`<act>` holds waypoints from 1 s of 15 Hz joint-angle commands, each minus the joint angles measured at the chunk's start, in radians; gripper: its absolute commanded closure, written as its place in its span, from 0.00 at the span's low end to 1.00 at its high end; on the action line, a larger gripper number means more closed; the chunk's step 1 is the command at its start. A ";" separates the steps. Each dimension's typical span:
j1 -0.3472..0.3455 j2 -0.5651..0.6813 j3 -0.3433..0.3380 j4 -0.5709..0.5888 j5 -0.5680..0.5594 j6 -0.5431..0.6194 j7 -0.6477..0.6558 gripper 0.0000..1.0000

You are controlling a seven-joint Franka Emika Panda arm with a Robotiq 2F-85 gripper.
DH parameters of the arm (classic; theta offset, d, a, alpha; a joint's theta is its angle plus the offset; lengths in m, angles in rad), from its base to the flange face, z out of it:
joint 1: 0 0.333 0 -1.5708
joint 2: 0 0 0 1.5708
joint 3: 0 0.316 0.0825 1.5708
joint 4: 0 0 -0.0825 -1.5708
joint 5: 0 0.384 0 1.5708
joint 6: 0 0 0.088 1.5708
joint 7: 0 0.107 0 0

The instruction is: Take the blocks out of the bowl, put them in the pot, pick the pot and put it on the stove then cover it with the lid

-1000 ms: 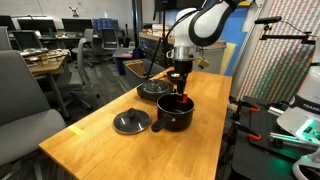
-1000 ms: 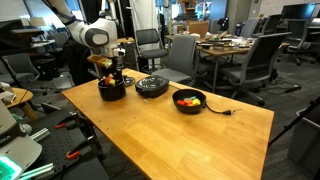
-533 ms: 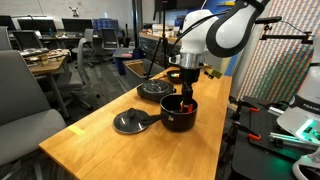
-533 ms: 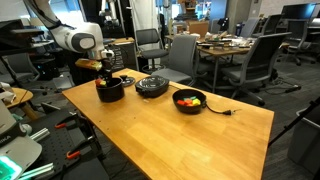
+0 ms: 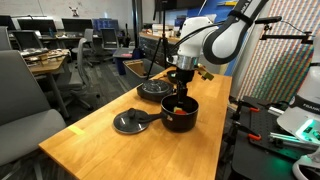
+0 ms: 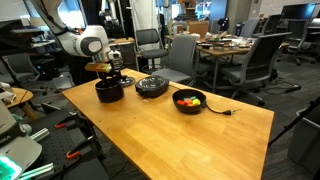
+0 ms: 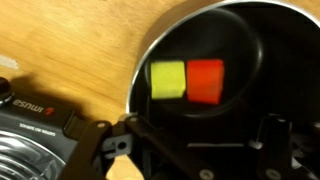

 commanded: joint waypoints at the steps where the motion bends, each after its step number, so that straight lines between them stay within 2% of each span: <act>1: -0.032 -0.042 0.016 0.048 0.039 -0.129 -0.006 0.00; 3: -0.052 -0.110 0.022 0.053 0.088 -0.166 -0.023 0.00; 6: -0.060 -0.196 -0.079 0.103 -0.036 -0.203 0.128 0.01; 9: -0.127 -0.182 -0.155 0.222 -0.093 -0.278 0.189 0.00; 10: -0.097 -0.192 -0.120 0.155 -0.048 -0.227 0.138 0.00; 13: -0.116 -0.188 -0.133 0.165 -0.054 -0.239 0.128 0.00; 15: -0.116 -0.139 -0.146 0.187 -0.163 -0.169 0.264 0.00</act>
